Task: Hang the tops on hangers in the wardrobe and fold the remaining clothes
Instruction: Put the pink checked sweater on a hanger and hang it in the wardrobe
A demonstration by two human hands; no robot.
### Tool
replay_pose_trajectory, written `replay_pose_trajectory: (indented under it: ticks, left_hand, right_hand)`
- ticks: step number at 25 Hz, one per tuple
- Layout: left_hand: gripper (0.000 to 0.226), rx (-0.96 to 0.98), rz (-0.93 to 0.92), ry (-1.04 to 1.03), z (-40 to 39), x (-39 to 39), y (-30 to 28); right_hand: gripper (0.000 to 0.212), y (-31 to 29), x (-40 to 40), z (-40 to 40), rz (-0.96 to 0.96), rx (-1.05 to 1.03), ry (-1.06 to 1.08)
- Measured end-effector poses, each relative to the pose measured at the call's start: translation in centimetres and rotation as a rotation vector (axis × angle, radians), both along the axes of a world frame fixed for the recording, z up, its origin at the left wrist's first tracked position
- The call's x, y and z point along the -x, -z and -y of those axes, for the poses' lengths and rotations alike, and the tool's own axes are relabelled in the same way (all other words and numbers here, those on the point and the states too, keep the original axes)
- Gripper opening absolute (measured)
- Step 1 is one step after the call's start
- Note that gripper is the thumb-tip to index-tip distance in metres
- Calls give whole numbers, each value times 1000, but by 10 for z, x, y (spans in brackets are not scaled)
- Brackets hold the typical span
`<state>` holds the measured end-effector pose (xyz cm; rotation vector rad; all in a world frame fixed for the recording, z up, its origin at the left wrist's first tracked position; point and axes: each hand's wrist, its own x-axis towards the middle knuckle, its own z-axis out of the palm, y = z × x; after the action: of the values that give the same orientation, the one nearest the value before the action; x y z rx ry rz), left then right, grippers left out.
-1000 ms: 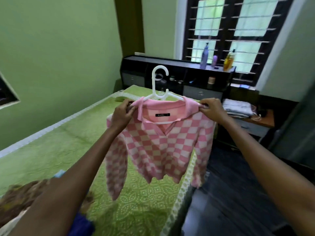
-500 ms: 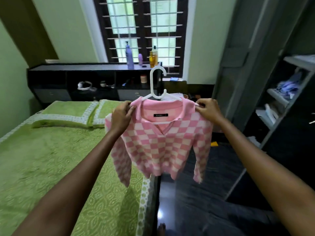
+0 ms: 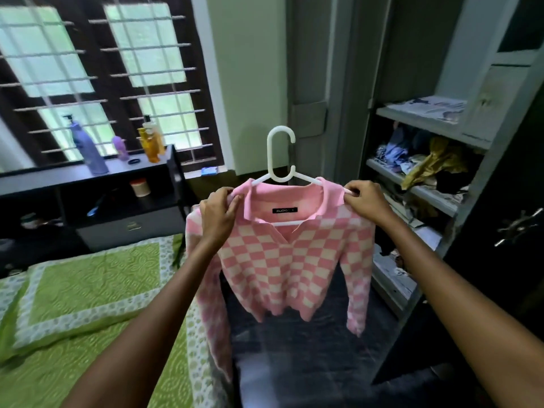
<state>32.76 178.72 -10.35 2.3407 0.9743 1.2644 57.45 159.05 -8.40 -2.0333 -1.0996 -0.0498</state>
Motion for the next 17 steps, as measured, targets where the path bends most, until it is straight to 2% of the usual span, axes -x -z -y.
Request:
replay_pose_trajectory:
  ticks: [6,11,14,17]
  left_hand:
    - [23,-35,-39,190,-48,-121,-1]
    - [63,-106,-95,372,-81,-246,-10]
    - [69,-133,-123,488,-95,-317,-15]
    - [68,-143,-102,578,-105,-389,-19]
  right_hand:
    - [18,5,-67,-14,-104,55,23]
    - [22,29,-134,-17,-185,-169,299]
    - [23,29,-171,-14,-156,-197,448]
    - [14,20,-206,-7,-67,-204,588]
